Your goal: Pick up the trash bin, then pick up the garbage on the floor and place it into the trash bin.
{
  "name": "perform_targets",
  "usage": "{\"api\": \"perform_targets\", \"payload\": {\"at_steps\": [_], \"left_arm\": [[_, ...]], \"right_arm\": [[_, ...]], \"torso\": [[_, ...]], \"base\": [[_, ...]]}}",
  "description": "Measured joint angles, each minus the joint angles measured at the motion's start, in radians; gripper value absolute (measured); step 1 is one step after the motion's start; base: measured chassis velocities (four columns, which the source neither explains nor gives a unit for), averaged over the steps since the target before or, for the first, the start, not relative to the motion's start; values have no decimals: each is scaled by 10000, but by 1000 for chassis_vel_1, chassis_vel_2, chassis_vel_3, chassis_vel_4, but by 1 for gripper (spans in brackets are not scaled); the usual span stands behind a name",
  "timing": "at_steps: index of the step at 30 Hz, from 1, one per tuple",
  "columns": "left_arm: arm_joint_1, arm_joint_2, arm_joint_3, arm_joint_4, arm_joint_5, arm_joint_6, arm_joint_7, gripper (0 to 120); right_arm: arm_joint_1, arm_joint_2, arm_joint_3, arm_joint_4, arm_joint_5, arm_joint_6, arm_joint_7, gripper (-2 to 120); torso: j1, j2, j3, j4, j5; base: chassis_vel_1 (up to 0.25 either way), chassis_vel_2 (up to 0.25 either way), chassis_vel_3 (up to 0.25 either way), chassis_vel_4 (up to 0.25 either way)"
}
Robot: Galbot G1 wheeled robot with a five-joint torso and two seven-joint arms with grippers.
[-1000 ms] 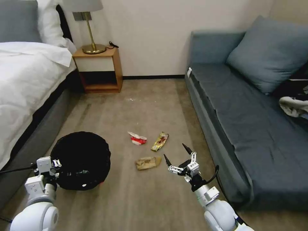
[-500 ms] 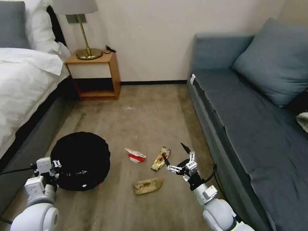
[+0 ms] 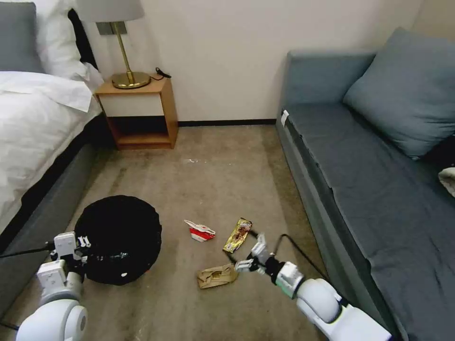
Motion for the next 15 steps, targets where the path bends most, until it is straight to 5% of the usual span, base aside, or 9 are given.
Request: {"api": "perform_targets", "payload": {"at_steps": [7, 15], "left_arm": [[-6, -295, 68, -308, 110, 118, 0, 7], [-104, -313, 52, -199, 90, 109, 0, 7]], "right_arm": [[2312, 55, -2717, -1667, 422, -405, -598, 100], [3163, 512, -3397, -2881, 506, -546, -1114, 98]], "torso": [[0, 0, 0, 2, -6], [0, 0, 0, 0, -3]], "base": [[0, 0, 0, 0], [0, 0, 0, 0]]}}
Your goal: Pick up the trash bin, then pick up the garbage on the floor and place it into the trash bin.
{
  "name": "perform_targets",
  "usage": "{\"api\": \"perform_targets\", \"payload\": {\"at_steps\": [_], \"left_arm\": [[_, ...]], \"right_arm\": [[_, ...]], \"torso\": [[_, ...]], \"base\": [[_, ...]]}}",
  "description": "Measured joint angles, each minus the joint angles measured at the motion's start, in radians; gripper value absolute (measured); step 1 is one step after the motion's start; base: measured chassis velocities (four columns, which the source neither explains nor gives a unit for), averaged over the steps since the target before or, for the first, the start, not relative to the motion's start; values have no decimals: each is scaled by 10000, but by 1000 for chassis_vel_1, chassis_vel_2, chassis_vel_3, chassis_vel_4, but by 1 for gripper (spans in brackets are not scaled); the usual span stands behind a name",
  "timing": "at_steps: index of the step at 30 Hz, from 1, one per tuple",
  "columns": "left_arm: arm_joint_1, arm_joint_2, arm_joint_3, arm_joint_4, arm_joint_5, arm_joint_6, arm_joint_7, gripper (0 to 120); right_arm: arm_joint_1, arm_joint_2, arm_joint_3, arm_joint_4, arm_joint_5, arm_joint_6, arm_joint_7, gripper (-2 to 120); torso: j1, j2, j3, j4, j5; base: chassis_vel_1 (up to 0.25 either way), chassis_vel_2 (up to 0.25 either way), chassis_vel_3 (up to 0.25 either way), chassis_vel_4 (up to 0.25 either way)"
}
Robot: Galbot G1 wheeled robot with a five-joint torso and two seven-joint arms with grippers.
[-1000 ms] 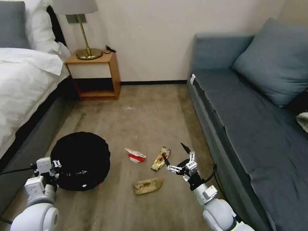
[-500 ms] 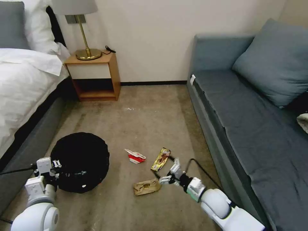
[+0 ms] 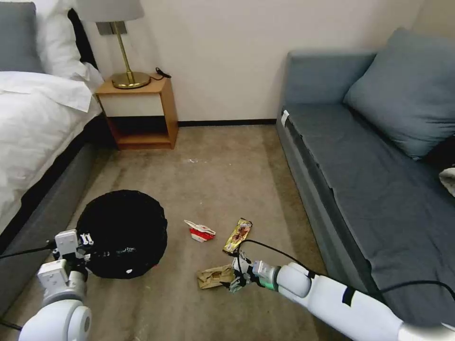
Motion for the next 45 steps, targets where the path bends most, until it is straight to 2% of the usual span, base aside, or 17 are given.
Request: {"api": "perform_targets", "payload": {"at_steps": [3, 6, 7, 10, 12, 20, 25, 28, 34, 40, 41, 43, 45], "left_arm": [[-37, 38, -21, 21, -39, -10, -7, 7], [-90, 65, -26, 89, -75, -17, -8, 7], [-90, 65, -26, 89, -75, -17, -8, 7], [-90, 63, -14, 159, 4, -58, -13, 7], [-83, 60, -7, 159, 29, -68, -14, 7], [-75, 68, 44, 68, 32, -46, -20, 7], [-84, 51, 79, 27, 32, -23, -20, 7], [-59, 21, 107, -15, 32, 1, -20, 7], [-24, 24, 120, -142, -67, 133, -20, 7], [-29, 24, 205, 11, 114, 127, -20, 7], [-29, 24, 205, 11, 114, 127, -20, 7], [-75, 28, 226, 68, 232, 110, -20, 7], [-81, 36, 229, 83, 247, 109, -21, 7]], "right_arm": [[67, 216, -23, -298, 0, 162, -139, 93], [121, 520, 37, -592, -95, 312, -390, 80], [121, 520, 37, -592, -95, 312, -390, 80], [142, 633, 117, -744, -364, 316, -494, 64], [135, 656, 168, -818, -514, 316, -546, 61], [-301, 878, 776, -1201, -1176, 512, -672, 28], [-409, 934, 1065, -1278, -1305, 596, -671, 16], [-546, 1032, 1348, -1432, -1560, 780, -650, 1], [-860, 1075, 1956, -1031, -1480, 930, -517, 0], [-1268, 994, 3192, 766, -393, 758, 94, 0], [-1268, 994, 3192, 766, -393, 758, 94, 0], [-1177, 818, 3443, 1846, 307, 430, 524, 0], [-1102, 760, 3470, 2162, 577, 359, 705, 0]], "torso": [[0, 0, 0, 0, 1], [0, 0, 0, 0, 1], [0, 0, 0, 0, 1], [0, -1, 0, 0, 0], [0, 0, 0, 0, 0], [0, 0, -1, -1, 1], [-1, 0, -1, 0, 1], [-1, 0, -1, 0, 0], [-1, 0, -1, -1, 1], [-1, 0, -1, 0, -2], [-1, 0, -1, 0, -2], [-1, 0, -1, 0, 1], [-1, 0, -1, 0, 0]], "base": [[0, 0, 0, 0], [0, 0, 0, 0], [0, 0, 0, 0], [0, 0, 0, 0], [0, 0, 0, 0], [0, 0, 0, 0], [0, 0, 0, 0], [0, 0, 0, 0], [0, 0, 0, 0], [0, 0, 0, 0], [0, 0, 0, 0], [0, 0, 0, 0], [0, 0, 0, 0]]}}
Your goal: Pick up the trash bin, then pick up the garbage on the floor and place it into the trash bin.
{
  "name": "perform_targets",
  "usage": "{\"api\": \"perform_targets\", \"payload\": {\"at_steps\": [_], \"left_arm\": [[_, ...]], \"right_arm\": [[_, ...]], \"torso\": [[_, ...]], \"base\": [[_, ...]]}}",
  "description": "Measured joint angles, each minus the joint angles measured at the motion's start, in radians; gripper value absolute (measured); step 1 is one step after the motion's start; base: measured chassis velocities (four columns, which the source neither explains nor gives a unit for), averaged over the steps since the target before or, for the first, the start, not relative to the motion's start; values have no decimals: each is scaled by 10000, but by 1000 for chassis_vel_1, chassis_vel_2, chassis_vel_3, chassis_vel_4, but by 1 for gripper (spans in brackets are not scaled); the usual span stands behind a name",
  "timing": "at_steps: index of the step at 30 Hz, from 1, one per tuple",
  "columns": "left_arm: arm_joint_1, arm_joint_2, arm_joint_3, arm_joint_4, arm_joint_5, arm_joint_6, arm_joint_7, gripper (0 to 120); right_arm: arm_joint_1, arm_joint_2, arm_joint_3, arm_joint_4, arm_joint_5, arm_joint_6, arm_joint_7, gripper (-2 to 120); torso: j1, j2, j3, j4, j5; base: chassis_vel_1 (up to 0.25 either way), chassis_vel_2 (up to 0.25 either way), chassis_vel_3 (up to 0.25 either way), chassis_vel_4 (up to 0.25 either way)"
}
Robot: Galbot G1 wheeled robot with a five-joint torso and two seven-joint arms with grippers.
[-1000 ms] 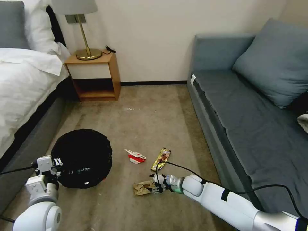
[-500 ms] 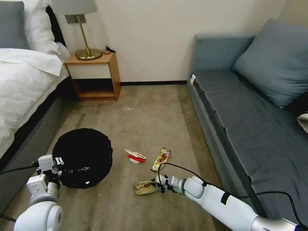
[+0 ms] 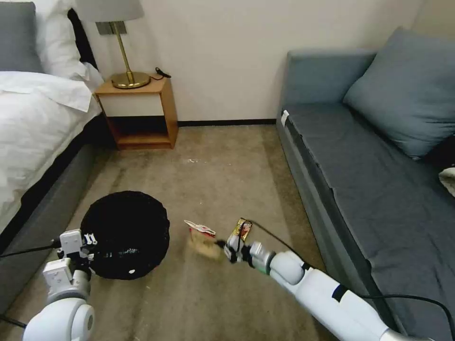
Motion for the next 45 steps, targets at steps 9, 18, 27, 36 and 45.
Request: {"api": "perform_targets", "payload": {"at_steps": [9, 18, 27, 36, 45], "left_arm": [[29, -120, 113, -118, -1, -20, 13, 7], [30, -313, 262, -511, -182, 188, 146, 7], [181, -515, 304, -834, -401, 304, 421, 7], [193, -605, 304, -1009, -442, 368, 481, 7], [195, -616, 275, -994, -451, 368, 491, 7]], "right_arm": [[550, 164, -705, 872, 1525, 895, 643, 0], [1446, 720, -2419, 453, 2198, 1918, 632, 0], [1870, 1201, -3157, 21, 1818, 1939, 924, 0], [1822, 1240, -3149, 41, 1796, 1736, 1129, 4], [1735, 1269, -3050, 377, 2111, 1709, 925, 38]], "torso": [[0, 0, 0, 0, 1], [0, 0, 0, 2, 1], [0, 0, 0, 1, 1], [1, 0, 0, 0, 0], [0, 0, 0, 0, 1]], "base": [[0, 0, 0, 0], [0, 0, 0, 0], [0, 0, 0, 0], [0, 0, 0, 0], [0, 0, 0, 0]]}}
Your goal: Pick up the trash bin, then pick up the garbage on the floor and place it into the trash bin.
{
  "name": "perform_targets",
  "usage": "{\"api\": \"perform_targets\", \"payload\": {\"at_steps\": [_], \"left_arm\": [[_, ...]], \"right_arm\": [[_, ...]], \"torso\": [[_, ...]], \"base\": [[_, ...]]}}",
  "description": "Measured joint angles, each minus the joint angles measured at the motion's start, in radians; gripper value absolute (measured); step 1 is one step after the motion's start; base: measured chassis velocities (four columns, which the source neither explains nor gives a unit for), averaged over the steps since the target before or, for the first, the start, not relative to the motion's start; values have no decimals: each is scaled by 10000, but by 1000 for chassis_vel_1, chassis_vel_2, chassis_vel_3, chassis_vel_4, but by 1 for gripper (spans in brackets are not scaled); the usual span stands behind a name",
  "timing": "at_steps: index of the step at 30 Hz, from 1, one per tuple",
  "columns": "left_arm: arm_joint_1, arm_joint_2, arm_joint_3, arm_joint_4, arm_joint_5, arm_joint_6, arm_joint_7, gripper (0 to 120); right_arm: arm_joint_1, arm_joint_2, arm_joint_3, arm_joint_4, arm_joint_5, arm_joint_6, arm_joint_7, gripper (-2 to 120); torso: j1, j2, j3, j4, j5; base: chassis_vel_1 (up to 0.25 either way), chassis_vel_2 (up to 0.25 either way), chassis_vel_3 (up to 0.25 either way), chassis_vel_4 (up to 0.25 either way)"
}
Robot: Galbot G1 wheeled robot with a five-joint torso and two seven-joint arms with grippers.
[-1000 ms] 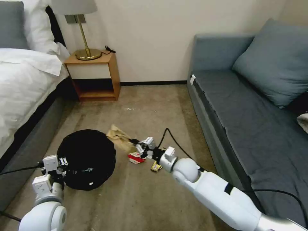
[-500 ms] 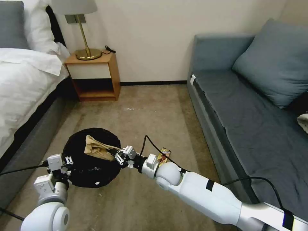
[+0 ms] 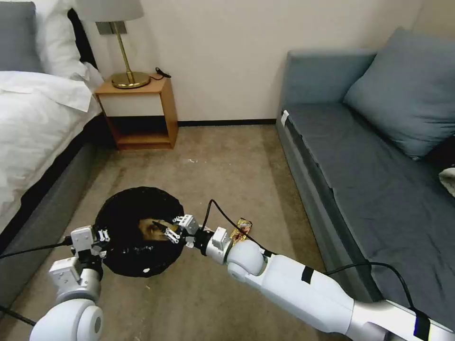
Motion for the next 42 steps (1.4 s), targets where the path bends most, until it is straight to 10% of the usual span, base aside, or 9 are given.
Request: {"api": "perform_targets", "payload": {"at_steps": [17, 23, 42], "left_arm": [[-234, 320, -274, 725, 290, -53, -280, 7], [-292, 639, -411, 1377, 540, -55, -410, 7], [-358, 863, -598, 2087, 688, -429, -335, 7]], "right_arm": [[-2231, -1210, 2850, 832, -1270, 1075, 820, 99], [-3855, -2220, 3708, 1275, -1988, 1812, 873, 100], [-5897, -2244, 5609, 1528, -3102, 2226, 1214, 100]], "torso": [[0, 0, 0, -3, 3], [0, 1, -1, -1, 0], [0, 1, -1, -1, 1]], "base": [[0, 0, 0, 0], [0, 0, 0, 0], [0, 0, 0, 0]]}}
